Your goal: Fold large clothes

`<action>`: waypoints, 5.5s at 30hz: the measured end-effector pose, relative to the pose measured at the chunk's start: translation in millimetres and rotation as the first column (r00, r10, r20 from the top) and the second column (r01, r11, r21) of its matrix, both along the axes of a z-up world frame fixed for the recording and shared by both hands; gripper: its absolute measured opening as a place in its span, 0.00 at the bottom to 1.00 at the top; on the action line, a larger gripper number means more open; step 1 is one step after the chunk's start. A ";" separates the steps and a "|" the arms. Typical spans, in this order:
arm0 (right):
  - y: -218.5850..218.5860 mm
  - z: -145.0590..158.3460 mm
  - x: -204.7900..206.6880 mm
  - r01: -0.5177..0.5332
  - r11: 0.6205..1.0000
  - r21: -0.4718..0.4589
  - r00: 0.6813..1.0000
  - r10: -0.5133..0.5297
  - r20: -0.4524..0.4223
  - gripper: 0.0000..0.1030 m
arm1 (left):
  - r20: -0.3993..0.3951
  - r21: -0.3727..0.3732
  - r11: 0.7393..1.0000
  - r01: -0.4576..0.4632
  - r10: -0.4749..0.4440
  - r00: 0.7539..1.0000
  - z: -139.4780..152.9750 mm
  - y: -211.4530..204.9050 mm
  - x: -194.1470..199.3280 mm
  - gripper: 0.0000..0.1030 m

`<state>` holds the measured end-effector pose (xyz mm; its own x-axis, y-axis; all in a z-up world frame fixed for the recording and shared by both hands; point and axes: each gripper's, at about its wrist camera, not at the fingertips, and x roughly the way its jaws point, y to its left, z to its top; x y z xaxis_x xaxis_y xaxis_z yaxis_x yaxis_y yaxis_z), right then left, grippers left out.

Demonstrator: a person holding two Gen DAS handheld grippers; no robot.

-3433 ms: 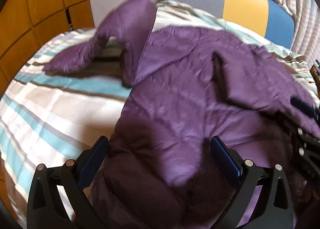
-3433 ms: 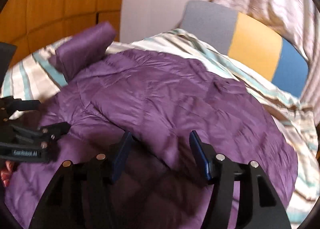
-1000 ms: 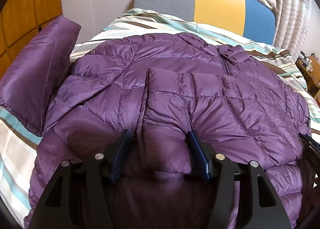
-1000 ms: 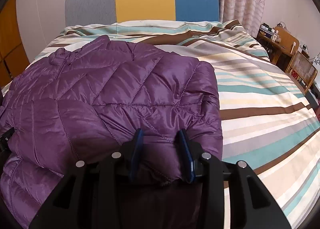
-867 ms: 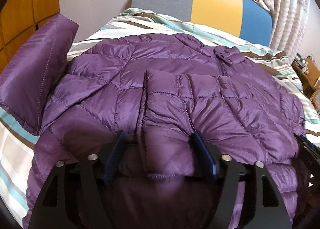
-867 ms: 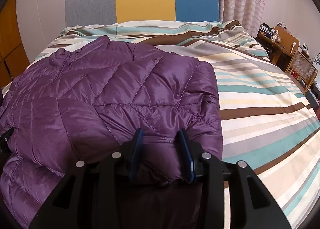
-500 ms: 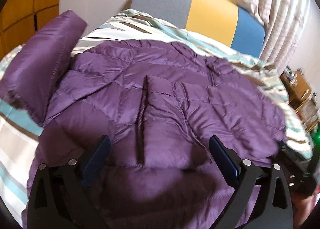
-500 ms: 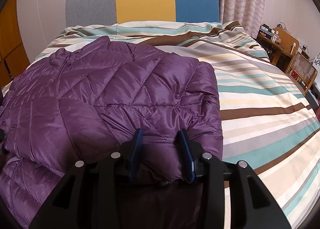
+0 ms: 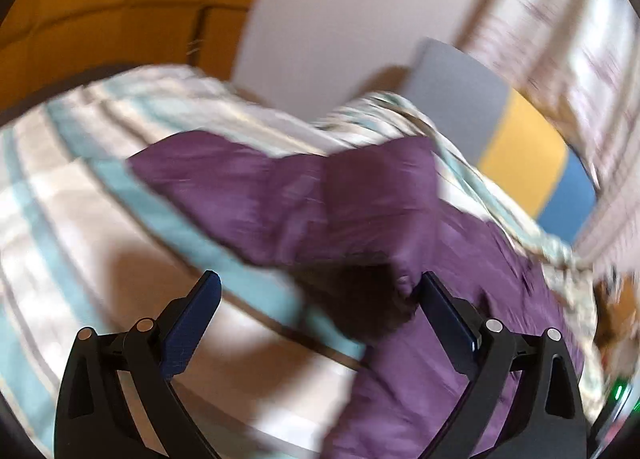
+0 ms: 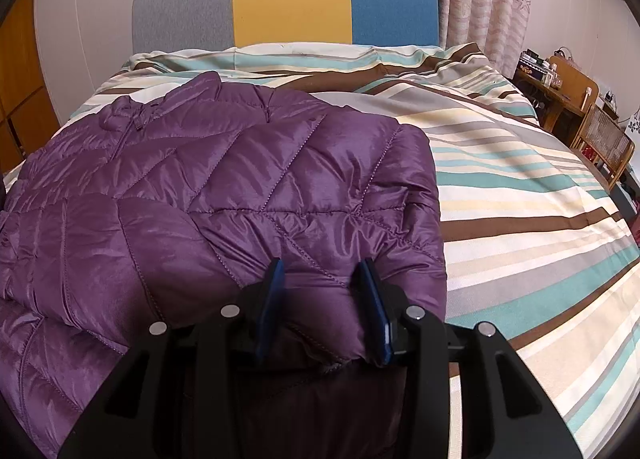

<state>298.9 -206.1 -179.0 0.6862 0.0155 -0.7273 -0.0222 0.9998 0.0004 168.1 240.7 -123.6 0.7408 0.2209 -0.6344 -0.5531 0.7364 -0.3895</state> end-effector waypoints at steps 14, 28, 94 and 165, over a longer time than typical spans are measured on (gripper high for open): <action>3.2 -0.7 0.1 0.002 1.000 -0.007 1.000 -0.002 0.001 0.38 | 0.006 -0.205 0.976 -0.072 0.074 0.997 -39.1 65.5 -17.1 0.95; 4.3 -0.7 -0.2 0.003 1.000 -0.013 1.000 -0.003 0.002 0.39 | 0.126 -0.458 0.855 -0.243 0.333 0.934 -48.8 136.2 -9.1 0.73; 3.3 0.0 1.1 -0.010 1.000 0.010 1.000 0.010 0.002 0.42 | 0.248 0.071 0.927 0.367 -0.373 0.894 63.1 -191.6 65.0 0.05; 86.6 0.6 41.4 -0.205 0.978 0.049 0.979 0.205 0.006 0.60 | -0.247 0.165 0.929 0.330 -0.285 0.926 -16.2 -93.4 149.1 0.56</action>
